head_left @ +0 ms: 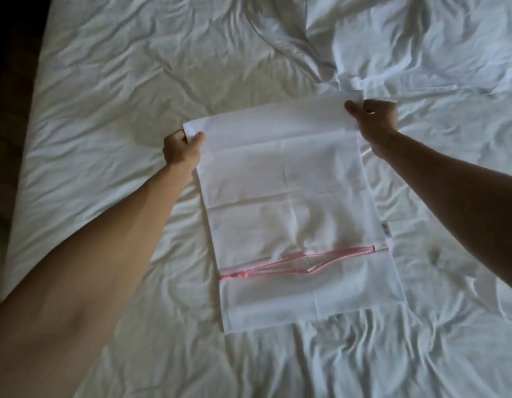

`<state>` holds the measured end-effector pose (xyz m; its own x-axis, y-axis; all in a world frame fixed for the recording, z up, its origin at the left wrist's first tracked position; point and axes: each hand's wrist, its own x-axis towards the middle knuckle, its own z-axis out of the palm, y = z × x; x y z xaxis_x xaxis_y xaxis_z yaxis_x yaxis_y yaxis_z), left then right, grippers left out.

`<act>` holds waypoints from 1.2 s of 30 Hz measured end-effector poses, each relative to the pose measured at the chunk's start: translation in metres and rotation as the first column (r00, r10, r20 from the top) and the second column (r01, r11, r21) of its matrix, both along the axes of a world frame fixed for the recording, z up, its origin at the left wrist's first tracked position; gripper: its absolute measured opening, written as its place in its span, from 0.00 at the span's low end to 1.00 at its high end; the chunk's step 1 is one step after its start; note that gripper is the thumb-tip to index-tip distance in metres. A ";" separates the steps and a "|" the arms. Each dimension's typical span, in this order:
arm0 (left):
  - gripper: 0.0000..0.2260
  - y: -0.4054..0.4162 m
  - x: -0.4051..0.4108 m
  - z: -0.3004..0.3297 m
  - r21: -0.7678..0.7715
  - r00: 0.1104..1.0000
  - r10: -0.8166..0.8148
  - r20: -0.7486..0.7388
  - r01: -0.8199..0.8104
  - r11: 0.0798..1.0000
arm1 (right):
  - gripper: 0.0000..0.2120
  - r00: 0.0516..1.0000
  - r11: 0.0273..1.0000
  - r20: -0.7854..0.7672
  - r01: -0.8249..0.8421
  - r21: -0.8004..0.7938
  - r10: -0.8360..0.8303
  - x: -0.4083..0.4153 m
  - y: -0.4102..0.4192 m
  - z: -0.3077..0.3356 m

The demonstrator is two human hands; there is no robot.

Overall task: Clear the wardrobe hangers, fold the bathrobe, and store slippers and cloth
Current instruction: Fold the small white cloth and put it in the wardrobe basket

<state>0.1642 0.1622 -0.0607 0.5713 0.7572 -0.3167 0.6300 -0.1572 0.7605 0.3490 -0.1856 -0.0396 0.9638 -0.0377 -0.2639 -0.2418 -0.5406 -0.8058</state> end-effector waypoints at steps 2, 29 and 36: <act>0.10 -0.009 -0.026 0.015 -0.010 0.998 -0.039 0.055 0.039 0.999 | 0.20 0.999 1.000 0.037 -0.012 0.016 0.011 -0.020 -0.014 0.019; 0.23 -0.153 -0.296 0.030 -0.143 0.984 -0.117 -0.138 0.097 0.985 | 0.28 0.863 0.791 0.025 -0.450 -0.415 0.504 -0.409 -0.140 0.023; 0.23 -0.114 -0.199 0.020 -0.103 0.934 -0.153 -0.322 0.126 0.987 | 0.33 0.824 0.640 -0.247 -0.555 -0.531 0.510 -0.467 0.073 0.003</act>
<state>-0.0346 0.0484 -0.0403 0.5237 0.6421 -0.5598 0.8222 -0.2091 0.5294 -0.1179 -0.1123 -0.0365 0.8449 0.3159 -0.4317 0.1923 -0.9324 -0.3060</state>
